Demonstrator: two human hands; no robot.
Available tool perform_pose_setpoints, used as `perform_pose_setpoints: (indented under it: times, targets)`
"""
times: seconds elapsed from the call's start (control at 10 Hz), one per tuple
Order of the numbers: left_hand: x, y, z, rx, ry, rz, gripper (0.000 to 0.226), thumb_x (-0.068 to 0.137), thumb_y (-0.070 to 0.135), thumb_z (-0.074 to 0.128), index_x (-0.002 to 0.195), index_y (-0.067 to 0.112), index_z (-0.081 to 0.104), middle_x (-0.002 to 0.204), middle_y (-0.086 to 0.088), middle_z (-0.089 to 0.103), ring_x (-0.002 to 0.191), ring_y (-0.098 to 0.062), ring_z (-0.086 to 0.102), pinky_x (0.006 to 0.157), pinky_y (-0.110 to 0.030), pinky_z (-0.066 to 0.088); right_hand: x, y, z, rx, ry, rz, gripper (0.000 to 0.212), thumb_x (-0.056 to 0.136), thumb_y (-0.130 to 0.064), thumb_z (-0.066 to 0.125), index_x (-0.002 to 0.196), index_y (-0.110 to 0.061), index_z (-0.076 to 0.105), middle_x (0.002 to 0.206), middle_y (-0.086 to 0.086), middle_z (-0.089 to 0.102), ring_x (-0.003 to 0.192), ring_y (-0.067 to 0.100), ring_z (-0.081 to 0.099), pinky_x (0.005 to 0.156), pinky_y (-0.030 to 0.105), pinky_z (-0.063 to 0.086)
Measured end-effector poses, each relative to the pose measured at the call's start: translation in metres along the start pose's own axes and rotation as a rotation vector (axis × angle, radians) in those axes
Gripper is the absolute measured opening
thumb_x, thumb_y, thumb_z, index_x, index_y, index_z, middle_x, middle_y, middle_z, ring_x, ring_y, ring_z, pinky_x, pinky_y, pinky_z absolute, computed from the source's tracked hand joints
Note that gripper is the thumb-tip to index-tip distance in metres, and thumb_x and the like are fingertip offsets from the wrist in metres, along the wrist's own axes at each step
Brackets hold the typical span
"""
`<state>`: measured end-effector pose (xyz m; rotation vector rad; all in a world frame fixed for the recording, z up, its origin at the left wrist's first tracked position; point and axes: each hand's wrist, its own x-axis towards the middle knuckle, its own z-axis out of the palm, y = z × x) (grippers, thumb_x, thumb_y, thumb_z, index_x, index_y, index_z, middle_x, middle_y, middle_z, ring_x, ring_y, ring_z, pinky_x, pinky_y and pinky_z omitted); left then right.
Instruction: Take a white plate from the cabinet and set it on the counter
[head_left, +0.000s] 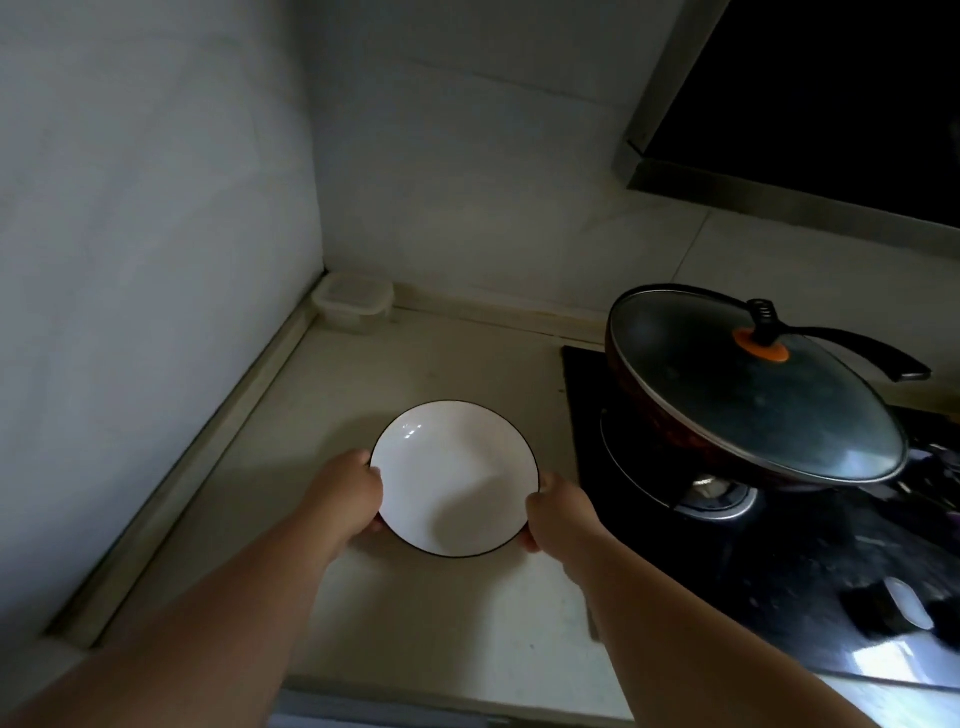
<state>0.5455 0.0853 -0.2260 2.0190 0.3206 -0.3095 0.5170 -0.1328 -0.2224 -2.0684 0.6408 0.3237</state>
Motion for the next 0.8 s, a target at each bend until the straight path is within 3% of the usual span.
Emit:
perform_pose_setpoints:
  times: [0.1,0.2,0.3,0.4,0.5,0.6,0.7,0.8]
  targets:
    - [0.017,-0.001,-0.006,0.049,0.051,0.039,0.028,0.088,0.011,0.036,0.099,0.006,0.061,0.093,-0.019,0.064,0.076,-0.038,0.063,0.057,-0.031,0.049,0.016,-0.009,0.009,-0.034,-0.019,0.007,0.029,0.078,-0.001,0.04,0.104,-0.009,0.05,0.092,0.017,0.065,0.082,0.034,0.066,0.056,0.03,0.05]
    - [0.03,-0.002,-0.01,0.052,0.069,0.013,0.032,0.085,0.008,0.035,0.101,0.006,0.063,0.097,-0.021,0.066,0.084,-0.041,0.065,0.065,-0.038,0.052,0.027,-0.017,0.015,-0.031,-0.01,-0.01,0.031,0.074,-0.007,0.034,0.098,-0.015,0.052,0.09,0.017,0.068,0.076,0.032,0.067,0.051,0.027,0.049]
    - [0.039,-0.002,-0.012,0.008,0.046,-0.015,0.038,0.079,0.002,0.033,0.098,0.009,0.065,0.093,-0.018,0.067,0.078,-0.038,0.067,0.063,-0.042,0.058,0.033,-0.022,0.019,-0.019,-0.006,-0.018,0.029,0.072,-0.007,0.034,0.091,-0.017,0.054,0.083,0.013,0.067,0.071,0.029,0.067,0.051,0.027,0.05]
    - [0.044,-0.005,-0.011,-0.058,0.038,-0.043,0.039,0.079,0.001,0.033,0.097,0.012,0.065,0.09,-0.013,0.065,0.074,-0.032,0.064,0.046,-0.029,0.052,0.039,-0.022,0.022,-0.019,-0.012,-0.029,0.028,0.074,-0.004,0.034,0.091,-0.015,0.054,0.087,0.014,0.065,0.077,0.032,0.065,0.05,0.027,0.05]
    - [0.046,-0.007,-0.01,-0.097,0.031,-0.063,0.04,0.08,0.001,0.032,0.101,0.011,0.065,0.092,-0.013,0.064,0.072,-0.027,0.061,0.039,-0.024,0.048,0.043,-0.022,0.023,-0.027,-0.023,-0.036,0.032,0.077,-0.002,0.034,0.099,-0.009,0.056,0.094,0.017,0.065,0.085,0.035,0.065,0.06,0.034,0.054]
    - [0.045,-0.008,-0.009,-0.127,0.04,-0.061,0.038,0.08,0.001,0.034,0.1,0.012,0.063,0.1,-0.016,0.065,0.086,-0.037,0.064,0.062,-0.041,0.059,0.04,-0.02,0.022,-0.02,-0.034,-0.039,0.031,0.086,-0.006,0.037,0.11,-0.007,0.056,0.09,0.013,0.063,0.074,0.028,0.064,0.058,0.032,0.055]
    - [0.035,-0.006,-0.009,-0.112,0.067,-0.072,0.037,0.081,0.005,0.038,0.111,0.011,0.059,0.107,-0.016,0.063,0.089,-0.037,0.064,0.074,-0.044,0.058,0.03,-0.016,0.017,0.011,-0.039,-0.029,0.037,0.096,-0.027,0.026,0.114,-0.01,0.054,0.082,0.007,0.061,0.062,0.016,0.059,0.058,0.026,0.054]
    - [0.026,-0.006,-0.012,0.049,0.186,-0.043,0.052,0.082,0.013,0.044,0.133,0.011,0.049,0.133,-0.019,0.052,0.108,-0.038,0.058,0.088,-0.039,0.051,0.006,-0.011,0.006,-0.145,-0.119,-0.023,0.034,0.096,-0.029,0.014,0.098,-0.022,0.048,0.116,0.01,0.059,0.102,0.022,0.057,0.088,0.03,0.049]
